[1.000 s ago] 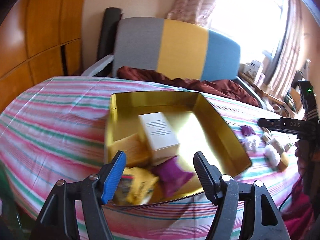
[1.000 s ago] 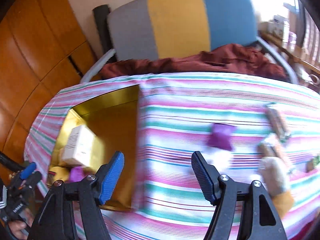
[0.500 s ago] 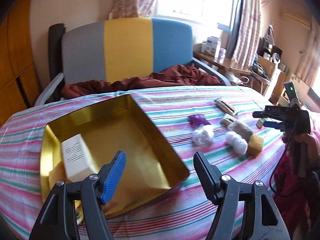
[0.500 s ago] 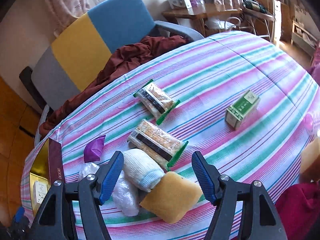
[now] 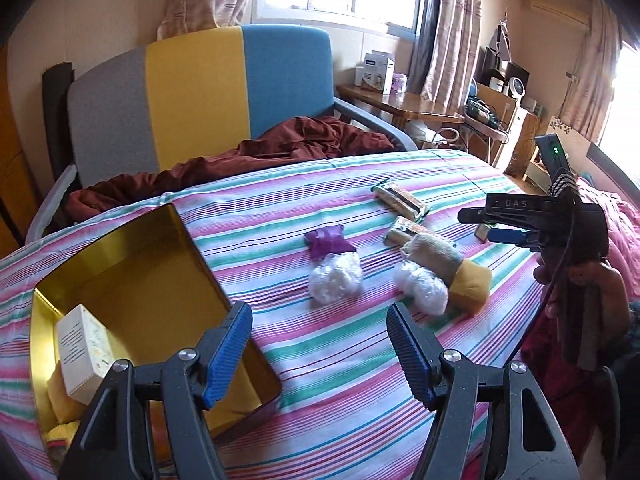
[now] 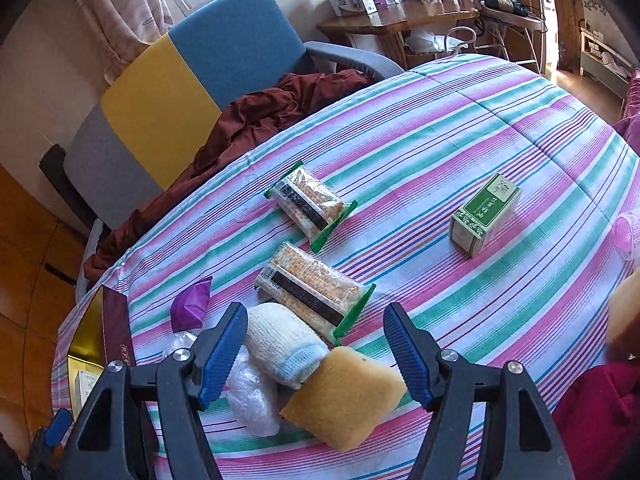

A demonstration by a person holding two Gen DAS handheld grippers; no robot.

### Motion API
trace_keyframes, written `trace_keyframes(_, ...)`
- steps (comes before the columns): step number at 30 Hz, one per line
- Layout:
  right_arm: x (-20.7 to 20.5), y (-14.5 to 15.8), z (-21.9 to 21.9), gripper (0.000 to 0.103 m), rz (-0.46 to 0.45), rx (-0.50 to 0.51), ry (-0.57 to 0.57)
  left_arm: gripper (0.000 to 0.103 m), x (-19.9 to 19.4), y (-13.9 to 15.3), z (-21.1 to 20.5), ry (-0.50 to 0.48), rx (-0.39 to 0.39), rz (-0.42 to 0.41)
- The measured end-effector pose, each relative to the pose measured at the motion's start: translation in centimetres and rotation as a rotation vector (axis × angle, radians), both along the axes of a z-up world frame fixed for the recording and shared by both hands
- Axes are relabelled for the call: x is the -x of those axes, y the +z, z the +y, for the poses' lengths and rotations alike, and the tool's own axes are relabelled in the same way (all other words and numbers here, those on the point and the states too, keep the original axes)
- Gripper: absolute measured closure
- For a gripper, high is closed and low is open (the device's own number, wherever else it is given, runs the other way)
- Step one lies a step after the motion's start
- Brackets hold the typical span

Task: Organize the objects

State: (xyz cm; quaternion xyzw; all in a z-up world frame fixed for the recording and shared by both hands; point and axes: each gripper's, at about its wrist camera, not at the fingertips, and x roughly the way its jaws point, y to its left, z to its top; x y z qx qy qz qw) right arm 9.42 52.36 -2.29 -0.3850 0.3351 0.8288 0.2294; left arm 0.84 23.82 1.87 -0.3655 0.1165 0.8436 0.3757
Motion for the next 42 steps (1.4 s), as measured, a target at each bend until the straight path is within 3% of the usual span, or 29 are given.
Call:
trace_keyframes(11, -0.1, -0.4, 0.5, 0.031, -0.014, 0.019, -0.017, 0.033, 0.8, -1.8, 1.9, -0.017, 0.026, -0.073)
trace_keyframes(25, -0.4, -0.2, 1.0, 0.031, 0.012, 0.047, -0.026, 0.042, 3.1, -3.4, 1.5, 0.016, 0.036, -0.141)
trace_keyframes(42, -1.3, -0.4, 2.4, 0.031, 0.047, 0.091, -0.082, 0.041, 8.0, -7.4, 10.2, 0.016, 0.112, -0.194)
